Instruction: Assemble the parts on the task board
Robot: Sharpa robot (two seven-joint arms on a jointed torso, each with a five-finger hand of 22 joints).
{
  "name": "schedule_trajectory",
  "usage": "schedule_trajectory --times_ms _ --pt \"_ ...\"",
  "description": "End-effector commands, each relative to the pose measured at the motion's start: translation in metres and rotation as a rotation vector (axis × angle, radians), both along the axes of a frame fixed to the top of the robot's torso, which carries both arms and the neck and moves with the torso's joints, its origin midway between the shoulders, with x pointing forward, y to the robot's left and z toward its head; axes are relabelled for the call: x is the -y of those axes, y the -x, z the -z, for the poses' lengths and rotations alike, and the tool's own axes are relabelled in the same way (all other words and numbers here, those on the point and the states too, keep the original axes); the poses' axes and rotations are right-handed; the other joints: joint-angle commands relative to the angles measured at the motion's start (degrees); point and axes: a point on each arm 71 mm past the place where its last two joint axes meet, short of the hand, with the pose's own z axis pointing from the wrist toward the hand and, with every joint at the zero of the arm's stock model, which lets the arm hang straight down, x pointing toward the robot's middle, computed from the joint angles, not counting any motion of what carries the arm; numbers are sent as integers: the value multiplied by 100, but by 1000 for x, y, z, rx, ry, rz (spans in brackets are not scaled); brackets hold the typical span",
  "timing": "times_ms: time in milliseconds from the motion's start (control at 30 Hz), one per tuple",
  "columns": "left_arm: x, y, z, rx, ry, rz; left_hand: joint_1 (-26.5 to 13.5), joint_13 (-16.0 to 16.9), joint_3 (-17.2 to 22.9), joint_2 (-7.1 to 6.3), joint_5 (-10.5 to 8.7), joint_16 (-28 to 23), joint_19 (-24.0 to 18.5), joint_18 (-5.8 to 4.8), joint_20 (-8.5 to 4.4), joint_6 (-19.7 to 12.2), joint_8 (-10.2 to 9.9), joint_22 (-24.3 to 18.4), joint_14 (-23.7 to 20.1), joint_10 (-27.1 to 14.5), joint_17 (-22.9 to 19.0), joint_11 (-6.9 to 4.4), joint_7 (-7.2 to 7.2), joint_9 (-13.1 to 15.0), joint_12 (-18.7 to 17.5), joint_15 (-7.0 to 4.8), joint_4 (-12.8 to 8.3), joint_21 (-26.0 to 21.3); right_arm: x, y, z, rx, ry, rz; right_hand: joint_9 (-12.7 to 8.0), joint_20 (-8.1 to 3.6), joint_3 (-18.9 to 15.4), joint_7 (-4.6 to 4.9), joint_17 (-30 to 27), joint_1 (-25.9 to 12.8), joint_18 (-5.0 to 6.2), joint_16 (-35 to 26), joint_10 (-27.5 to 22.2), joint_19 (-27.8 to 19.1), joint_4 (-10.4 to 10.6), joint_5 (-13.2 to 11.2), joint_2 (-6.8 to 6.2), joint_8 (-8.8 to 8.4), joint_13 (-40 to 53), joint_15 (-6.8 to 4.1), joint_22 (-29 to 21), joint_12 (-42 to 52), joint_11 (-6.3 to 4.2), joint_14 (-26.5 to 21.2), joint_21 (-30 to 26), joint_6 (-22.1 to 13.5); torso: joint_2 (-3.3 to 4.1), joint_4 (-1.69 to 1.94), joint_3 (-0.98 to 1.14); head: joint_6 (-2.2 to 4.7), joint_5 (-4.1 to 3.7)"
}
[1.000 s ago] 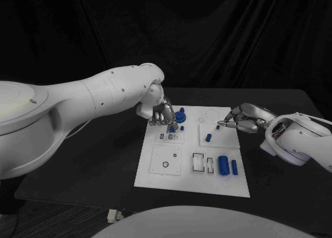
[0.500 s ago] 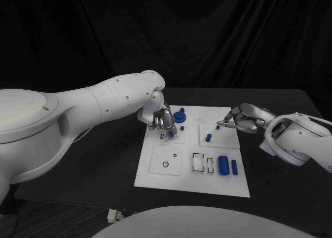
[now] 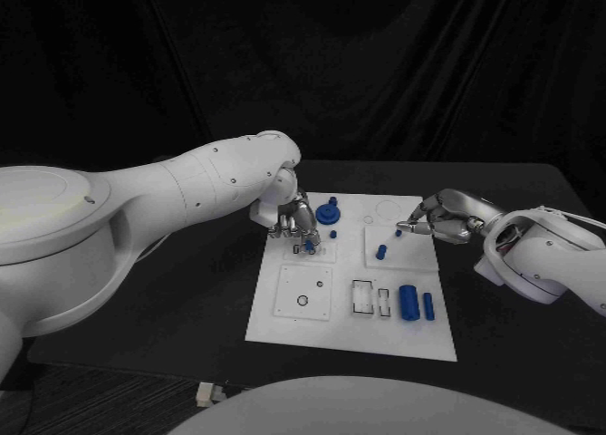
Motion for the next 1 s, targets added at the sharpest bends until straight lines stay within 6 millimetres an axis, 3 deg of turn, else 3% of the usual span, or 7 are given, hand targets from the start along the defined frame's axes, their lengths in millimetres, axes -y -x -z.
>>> schedule_trajectory --times_ms 33,300,467,833,1000 --pt "-2 2 3 -12 -50 0 -11 956 1031 60 -41 2 210 57 -31 -45 -62 1268 592 279 1479 -6 3 -26 -5 -23 -1094 -18 -1 1 1 -2 2 0 9 -19 -25 -29 590 11 99 -35 533 -19 7 23 43 20 1425 -36 641 -35 -53 385 -17 3 0 1 1 -1 -2" --pt "0 2 5 -18 -52 1 -19 961 789 59 -333 -2 199 61 -9 -51 -287 1263 590 277 1476 12 18 -95 -3 -2 -1096 -32 -1 1 1 -4 2 0 9 -19 -25 -29 590 11 99 -35 533 -19 7 23 43 20 1425 -36 641 -35 -53 385 -17 3 2 0 1 -1 -11" --pt "0 2 6 -21 -54 2 5 959 625 68 -640 -7 187 65 4 -49 -484 1258 587 270 1472 24 28 -163 -8 7 -1083 -49 -1 1 1 -5 3 1 13 -20 -39 -30 592 14 99 -35 531 -15 3 23 47 22 1422 -37 641 -37 -55 385 -23 4 2 0 -1 -1 -17" --pt "-1 3 10 -25 -54 -3 -23 962 391 81 -821 -14 178 67 23 -77 -733 1255 584 266 1466 49 55 -274 -6 29 -991 -61 0 1 1 -7 4 1 13 -20 -39 -30 592 14 99 -35 531 -15 3 23 47 22 1422 -37 641 -37 -55 385 -23 4 -1 1 1 -1 -10" --pt "-1 3 10 -24 -54 -7 -38 961 192 123 -1130 -15 176 68 36 -41 -876 1254 584 262 1465 60 65 -327 -8 41 -891 -64 -1 1 1 -8 5 0 13 -20 -39 -30 592 14 99 -35 531 -15 3 23 47 22 1422 -37 641 -37 -55 385 -23 4 2 1 1 -1 -11"
